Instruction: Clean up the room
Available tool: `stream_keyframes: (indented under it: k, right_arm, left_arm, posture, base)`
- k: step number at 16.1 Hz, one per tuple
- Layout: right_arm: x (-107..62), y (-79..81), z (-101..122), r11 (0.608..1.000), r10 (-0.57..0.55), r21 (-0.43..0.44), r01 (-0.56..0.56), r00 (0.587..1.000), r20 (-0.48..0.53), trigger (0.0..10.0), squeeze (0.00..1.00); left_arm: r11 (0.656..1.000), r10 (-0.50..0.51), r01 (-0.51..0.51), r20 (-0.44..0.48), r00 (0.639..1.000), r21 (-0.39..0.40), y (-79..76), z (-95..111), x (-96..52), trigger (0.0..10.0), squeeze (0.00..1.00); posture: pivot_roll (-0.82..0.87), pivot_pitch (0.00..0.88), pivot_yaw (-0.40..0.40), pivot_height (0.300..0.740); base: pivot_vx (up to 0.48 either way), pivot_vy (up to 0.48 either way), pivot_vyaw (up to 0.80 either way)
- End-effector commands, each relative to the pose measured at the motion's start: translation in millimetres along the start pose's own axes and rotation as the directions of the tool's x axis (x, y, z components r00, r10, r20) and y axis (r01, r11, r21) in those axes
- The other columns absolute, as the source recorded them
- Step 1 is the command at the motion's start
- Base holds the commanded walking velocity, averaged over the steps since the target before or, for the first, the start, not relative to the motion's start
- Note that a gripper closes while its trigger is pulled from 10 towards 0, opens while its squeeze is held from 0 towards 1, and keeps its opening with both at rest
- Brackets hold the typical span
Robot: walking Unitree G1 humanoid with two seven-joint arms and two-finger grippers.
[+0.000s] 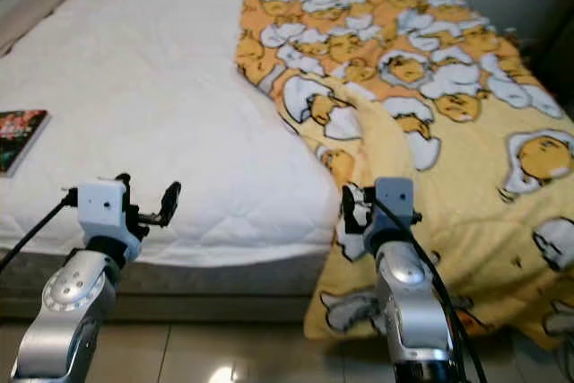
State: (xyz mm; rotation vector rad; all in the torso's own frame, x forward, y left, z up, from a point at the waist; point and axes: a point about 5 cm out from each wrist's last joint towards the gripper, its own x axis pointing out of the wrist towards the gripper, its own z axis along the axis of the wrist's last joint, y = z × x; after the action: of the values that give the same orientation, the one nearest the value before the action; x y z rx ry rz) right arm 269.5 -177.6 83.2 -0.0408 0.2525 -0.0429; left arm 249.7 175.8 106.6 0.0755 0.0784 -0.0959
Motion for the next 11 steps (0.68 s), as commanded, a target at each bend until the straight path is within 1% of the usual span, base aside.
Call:
stream_keyframes:
  k: [1,3,11]
  right_arm:
    - [0.4,-5.5,-2.2,1.0,-0.011,0.0,0.011,1.0,-0.019,10.0,0.0]
    - [0.6,-5.9,-2.3,1.0,-0.012,0.0,0.012,1.0,-0.021,10.0,0.0]
    - [2.6,-5.4,-1.6,1.0,-0.005,-0.019,0.005,1.0,-0.015,10.0,0.0]
  left_arm:
    - [1.0,-0.004,0.004,0.002,1.0,-0.003,-1.6,0.4,0.4,10.0,0.0]
    - [1.0,-0.005,0.005,0.002,1.0,-0.003,-2.0,0.1,0.5,10.0,0.0]
    - [1.0,-0.004,0.004,0.001,1.0,0.0,-2.2,-1.4,-0.5,10.0,0.0]
  posture:
    - [0.04,0.0,0.011,0.74]
    - [0.04,0.0,0.011,0.74]
    - [0.04,0.0,0.005,0.74]
  base:
    - [0.319,0.0,0.0]
    - [0.321,0.0,-0.72]
    - [0.303,0.0,0.0]
